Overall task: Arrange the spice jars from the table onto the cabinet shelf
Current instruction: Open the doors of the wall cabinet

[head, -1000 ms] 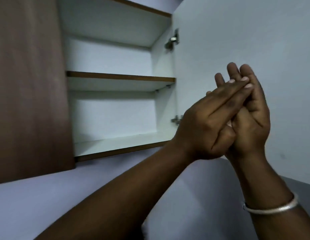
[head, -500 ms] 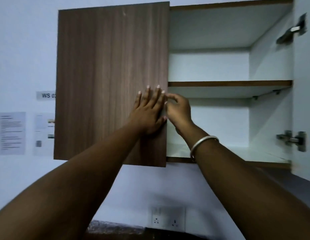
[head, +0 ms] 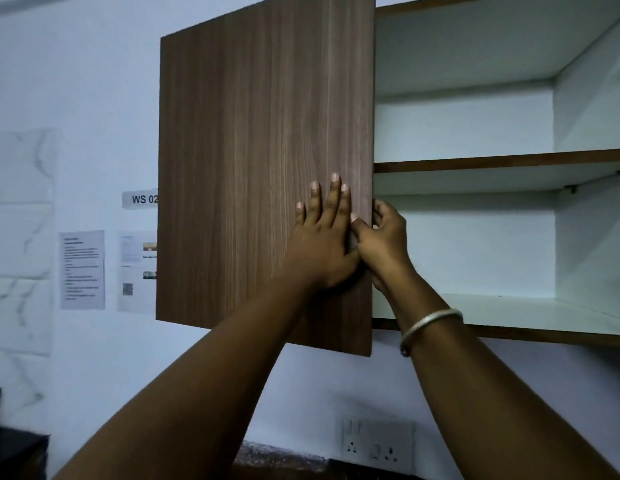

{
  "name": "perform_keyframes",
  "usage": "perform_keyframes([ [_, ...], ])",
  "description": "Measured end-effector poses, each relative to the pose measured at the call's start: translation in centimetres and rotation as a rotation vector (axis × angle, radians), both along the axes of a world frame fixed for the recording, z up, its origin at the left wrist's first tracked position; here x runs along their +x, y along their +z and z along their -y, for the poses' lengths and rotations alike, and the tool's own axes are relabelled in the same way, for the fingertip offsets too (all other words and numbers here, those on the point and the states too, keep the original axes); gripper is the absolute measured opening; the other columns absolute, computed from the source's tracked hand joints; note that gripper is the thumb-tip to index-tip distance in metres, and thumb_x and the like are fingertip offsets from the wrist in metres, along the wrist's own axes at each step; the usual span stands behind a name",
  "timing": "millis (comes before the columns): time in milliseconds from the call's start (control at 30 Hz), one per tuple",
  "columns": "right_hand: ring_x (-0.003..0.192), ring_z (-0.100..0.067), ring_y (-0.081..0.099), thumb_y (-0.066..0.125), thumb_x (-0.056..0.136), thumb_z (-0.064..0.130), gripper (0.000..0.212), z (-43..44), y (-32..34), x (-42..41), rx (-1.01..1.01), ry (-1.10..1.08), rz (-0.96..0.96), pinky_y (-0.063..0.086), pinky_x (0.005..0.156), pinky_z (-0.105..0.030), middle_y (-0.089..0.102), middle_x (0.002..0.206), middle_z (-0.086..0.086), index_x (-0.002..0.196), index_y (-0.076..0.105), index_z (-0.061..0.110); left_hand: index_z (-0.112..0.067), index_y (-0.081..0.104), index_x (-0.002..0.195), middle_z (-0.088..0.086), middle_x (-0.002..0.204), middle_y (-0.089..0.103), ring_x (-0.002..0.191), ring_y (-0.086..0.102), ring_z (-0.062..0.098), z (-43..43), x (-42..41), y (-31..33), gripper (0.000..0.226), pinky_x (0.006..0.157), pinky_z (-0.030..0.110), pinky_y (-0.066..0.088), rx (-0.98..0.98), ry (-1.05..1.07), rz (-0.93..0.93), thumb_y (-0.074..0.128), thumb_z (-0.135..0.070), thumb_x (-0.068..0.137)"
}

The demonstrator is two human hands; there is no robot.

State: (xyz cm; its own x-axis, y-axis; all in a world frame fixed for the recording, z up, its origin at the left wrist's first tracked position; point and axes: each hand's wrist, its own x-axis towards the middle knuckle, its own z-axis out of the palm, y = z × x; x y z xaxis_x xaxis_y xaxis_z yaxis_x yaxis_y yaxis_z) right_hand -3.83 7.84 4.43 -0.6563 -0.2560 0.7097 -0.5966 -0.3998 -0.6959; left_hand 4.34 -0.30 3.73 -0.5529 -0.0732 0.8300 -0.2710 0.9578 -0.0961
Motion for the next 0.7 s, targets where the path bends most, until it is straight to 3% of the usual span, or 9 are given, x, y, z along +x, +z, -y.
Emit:
perform_keyframes([
  [67,0.111,-0.017,0.069,0.073,0.090,0.017,0.038,-1.5,-0.7,3.6,-0.087,-0.025,-0.104,0.057,0.099,-0.044,0.074,0.119,0.001,0.127,0.067,0.015,-0.015,-0.013,0.159,0.004,0.166,-0.023,0.151,-0.025,0.028,-1.2,3.5,-0.9,0.093,0.124,0.053,-0.004,0.002,-0.098,-0.106,0.027,-0.060,0.088],
  [167,0.089,-0.005,0.074,0.071,0.082,0.026,0.032,-2.8,-1.9,11.6,-0.241,0.027,-0.283,0.063,0.082,-0.040,0.077,0.096,0.014,0.114,0.071,0.032,-0.015,-0.003,0.161,0.000,0.169,-0.010,0.155,-0.010,0.024,-1.9,11.0,-1.9,0.088,0.124,0.055,0.007,0.021,-0.342,-0.272,0.045,-0.043,0.092],
  [267,0.085,-0.013,0.073,0.065,0.083,0.030,0.033,-2.2,-2.6,19.2,-0.312,0.137,-0.471,0.060,0.075,-0.040,0.072,0.093,0.006,0.114,0.074,0.026,-0.009,0.009,0.160,0.009,0.166,0.024,0.150,0.028,0.034,-2.1,19.1,-1.9,0.093,0.117,0.057,0.032,0.220,-0.542,-0.343,0.061,-0.022,0.085],
  [333,0.081,-0.015,0.068,0.064,0.088,0.029,0.037,-0.9,-2.5,23.4,-0.364,0.162,-0.555,0.057,0.071,-0.036,0.063,0.089,0.002,0.119,0.074,0.012,-0.003,0.027,0.156,0.003,0.137,0.062,0.122,0.062,0.024,-1.9,24.2,-1.8,0.091,0.098,0.040,0.052,0.394,-0.642,-0.398,0.067,-0.017,0.075],
  [367,0.077,-0.017,0.065,0.064,0.090,0.027,0.035,0.0,-2.3,25.3,-0.388,0.170,-0.586,0.055,0.069,-0.036,0.059,0.086,0.000,0.116,0.075,0.007,-0.003,0.039,0.149,-0.004,0.119,0.069,0.108,0.068,0.015,-1.6,26.5,-1.7,0.082,0.088,0.029,0.054,0.406,-0.652,-0.418,0.068,-0.015,0.073],
  [433,0.075,-0.023,0.060,0.063,0.093,0.021,0.030,2.3,-1.8,28.7,-0.426,0.213,-0.613,0.052,0.066,-0.041,0.055,0.082,-0.006,0.110,0.076,0.001,-0.006,0.054,0.136,-0.005,0.106,0.070,0.099,0.068,0.013,-0.6,31.1,-1.5,0.061,0.081,0.023,0.054,0.409,-0.614,-0.436,0.065,-0.011,0.076],
  [567,0.095,-0.033,0.060,0.063,0.095,0.020,0.032,8.3,-1.6,35.3,-0.417,0.277,-0.664,0.052,0.081,-0.047,0.061,0.098,-0.016,0.120,0.073,0.004,-0.009,0.066,0.119,0.010,0.097,0.071,0.087,0.072,0.020,1.9,39.5,-0.4,0.034,0.071,0.026,0.058,0.624,-0.584,-0.486,0.058,0.001,0.087],
  [700,0.136,-0.042,0.048,0.061,0.098,0.020,0.035,14.7,-2.3,40.5,-0.383,0.312,-0.694,0.040,0.113,-0.050,0.054,0.142,-0.025,0.130,0.068,0.009,-0.012,0.072,0.107,0.011,0.087,0.075,0.076,0.074,0.022,6.0,44.3,0.0,0.040,0.064,0.027,0.058,0.793,-0.490,-0.642,0.052,0.010,0.079],
])
